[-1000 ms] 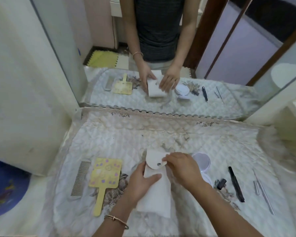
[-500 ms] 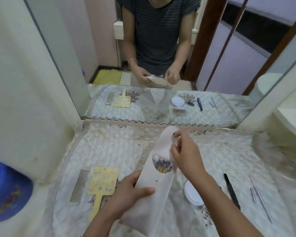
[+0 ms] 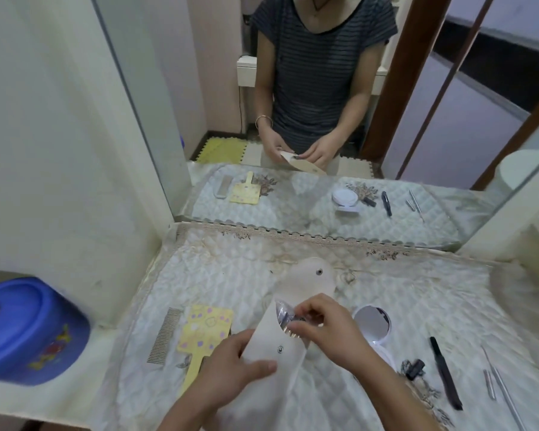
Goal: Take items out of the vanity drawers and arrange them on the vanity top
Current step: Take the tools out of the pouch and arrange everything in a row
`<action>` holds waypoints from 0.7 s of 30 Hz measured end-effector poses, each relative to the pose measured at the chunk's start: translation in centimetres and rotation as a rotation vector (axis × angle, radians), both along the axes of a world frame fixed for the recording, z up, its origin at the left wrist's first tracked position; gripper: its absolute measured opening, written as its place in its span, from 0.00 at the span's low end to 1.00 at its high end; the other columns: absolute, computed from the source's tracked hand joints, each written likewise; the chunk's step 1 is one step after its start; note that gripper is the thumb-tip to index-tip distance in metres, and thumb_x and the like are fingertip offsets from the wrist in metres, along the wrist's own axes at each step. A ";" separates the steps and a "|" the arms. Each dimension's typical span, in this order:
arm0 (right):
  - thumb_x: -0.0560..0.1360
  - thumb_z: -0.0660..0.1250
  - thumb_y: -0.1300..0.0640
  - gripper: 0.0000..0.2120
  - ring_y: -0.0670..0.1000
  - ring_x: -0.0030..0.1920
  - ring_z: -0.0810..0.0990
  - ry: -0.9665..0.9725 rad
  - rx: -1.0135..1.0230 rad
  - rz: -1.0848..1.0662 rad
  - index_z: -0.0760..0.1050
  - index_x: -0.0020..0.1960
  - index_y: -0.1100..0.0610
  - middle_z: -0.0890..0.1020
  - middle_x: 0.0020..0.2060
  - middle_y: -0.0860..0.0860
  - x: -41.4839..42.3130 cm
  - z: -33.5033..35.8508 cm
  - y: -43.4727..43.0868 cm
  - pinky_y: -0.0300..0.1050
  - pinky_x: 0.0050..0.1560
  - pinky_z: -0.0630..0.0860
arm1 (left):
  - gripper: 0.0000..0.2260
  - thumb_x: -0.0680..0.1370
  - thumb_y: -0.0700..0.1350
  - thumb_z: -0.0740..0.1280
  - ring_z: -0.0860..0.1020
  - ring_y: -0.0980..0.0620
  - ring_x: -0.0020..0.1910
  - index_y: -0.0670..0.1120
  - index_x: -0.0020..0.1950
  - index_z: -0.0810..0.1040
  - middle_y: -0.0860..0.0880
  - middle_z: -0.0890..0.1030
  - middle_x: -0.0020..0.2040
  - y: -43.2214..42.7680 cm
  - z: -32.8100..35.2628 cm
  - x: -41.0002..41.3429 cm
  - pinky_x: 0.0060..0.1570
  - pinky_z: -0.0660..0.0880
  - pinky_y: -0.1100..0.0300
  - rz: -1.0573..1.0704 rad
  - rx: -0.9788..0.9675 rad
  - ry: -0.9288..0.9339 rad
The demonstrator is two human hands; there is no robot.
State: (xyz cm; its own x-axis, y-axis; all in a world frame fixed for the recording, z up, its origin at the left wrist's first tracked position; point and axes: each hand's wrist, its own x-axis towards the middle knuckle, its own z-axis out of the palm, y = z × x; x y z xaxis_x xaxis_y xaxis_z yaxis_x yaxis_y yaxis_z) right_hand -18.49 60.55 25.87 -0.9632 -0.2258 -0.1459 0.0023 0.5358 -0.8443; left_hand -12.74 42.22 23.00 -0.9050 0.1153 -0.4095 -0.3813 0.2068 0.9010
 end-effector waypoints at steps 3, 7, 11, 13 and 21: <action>0.67 0.73 0.61 0.09 0.47 0.39 0.74 -0.043 -0.079 -0.013 0.77 0.34 0.50 0.76 0.40 0.50 0.0 -0.4 -0.7 0.32 0.43 0.70 | 0.15 0.61 0.48 0.75 0.83 0.55 0.45 0.55 0.47 0.82 0.54 0.85 0.45 -0.4 0.0 0.2 0.46 0.78 0.59 0.018 -0.020 0.002; 0.71 0.69 0.65 0.09 0.53 0.38 0.78 -0.084 -0.254 -0.105 0.77 0.35 0.54 0.80 0.36 0.54 -0.8 -0.2 -1.6 0.41 0.43 0.74 | 0.15 0.63 0.47 0.73 0.81 0.57 0.45 0.54 0.49 0.79 0.55 0.84 0.44 -1.5 0.2 0.0 0.43 0.76 0.64 0.030 -0.097 0.022; 0.75 0.64 0.66 0.09 0.49 0.32 0.79 -0.063 -0.471 -0.325 0.73 0.38 0.57 0.78 0.35 0.55 -2.7 0.6 -2.1 0.44 0.40 0.79 | 0.13 0.66 0.44 0.75 0.80 0.60 0.43 0.55 0.48 0.79 0.53 0.84 0.45 -3.5 -0.2 0.6 0.42 0.74 0.68 0.047 -0.198 0.015; 0.75 0.62 0.66 0.08 0.43 0.28 0.79 -0.008 -0.556 -0.440 0.72 0.39 0.56 0.77 0.35 0.54 -3.6 1.1 -2.1 0.39 0.34 0.78 | 0.13 0.65 0.44 0.75 0.80 0.62 0.40 0.55 0.46 0.79 0.54 0.84 0.42 -4.8 -0.6 1.4 0.40 0.75 0.68 0.094 -0.236 0.006; 0.76 0.61 0.68 0.12 0.49 0.31 0.75 -0.137 -0.379 -0.295 0.68 0.36 0.56 0.75 0.33 0.55 -4.4 -2.8 -5.4 0.32 0.30 0.77 | 0.12 0.67 0.44 0.74 0.80 0.51 0.43 0.48 0.49 0.79 0.49 0.83 0.44 -10.7 -0.7 5.3 0.38 0.73 0.57 0.569 -0.336 -0.012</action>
